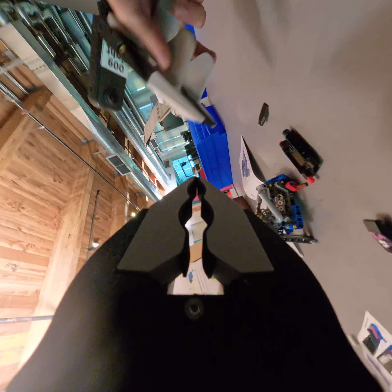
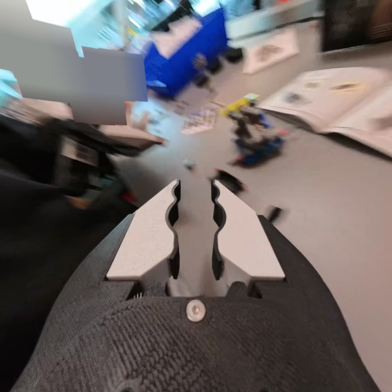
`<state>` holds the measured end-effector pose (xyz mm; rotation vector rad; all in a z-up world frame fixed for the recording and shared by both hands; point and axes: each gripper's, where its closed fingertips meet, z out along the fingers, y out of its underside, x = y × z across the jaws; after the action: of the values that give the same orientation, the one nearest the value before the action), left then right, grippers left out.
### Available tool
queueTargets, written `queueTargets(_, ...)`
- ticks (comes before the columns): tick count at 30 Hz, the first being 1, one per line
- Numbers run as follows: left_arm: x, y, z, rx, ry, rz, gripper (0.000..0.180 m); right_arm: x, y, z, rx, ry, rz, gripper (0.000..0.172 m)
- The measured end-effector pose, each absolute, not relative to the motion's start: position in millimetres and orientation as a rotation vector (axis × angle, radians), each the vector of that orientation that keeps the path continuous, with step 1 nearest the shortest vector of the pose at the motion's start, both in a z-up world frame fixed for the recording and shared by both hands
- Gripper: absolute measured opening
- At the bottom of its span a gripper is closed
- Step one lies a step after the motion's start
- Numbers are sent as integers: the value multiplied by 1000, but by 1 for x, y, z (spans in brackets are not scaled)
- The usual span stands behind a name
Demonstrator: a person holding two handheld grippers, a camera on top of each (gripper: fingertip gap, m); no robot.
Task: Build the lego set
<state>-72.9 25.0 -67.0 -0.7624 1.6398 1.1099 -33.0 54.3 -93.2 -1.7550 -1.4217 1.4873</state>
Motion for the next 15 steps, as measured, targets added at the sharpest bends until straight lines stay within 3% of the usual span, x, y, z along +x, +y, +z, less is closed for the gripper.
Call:
queueTargets(5,-79,38,-85,-814,1648,1160,0,-3,113,-147,-1490,-1872,906,40)
queueTargets(12,-100,44,-89,-1013,1542,1241,0,-32,121,-150,-647,-2290,665,33)
queueTargets(15,-117,34,-90,-1090,1528,1312,0,-32,131,-161,-498,-2441,466,50)
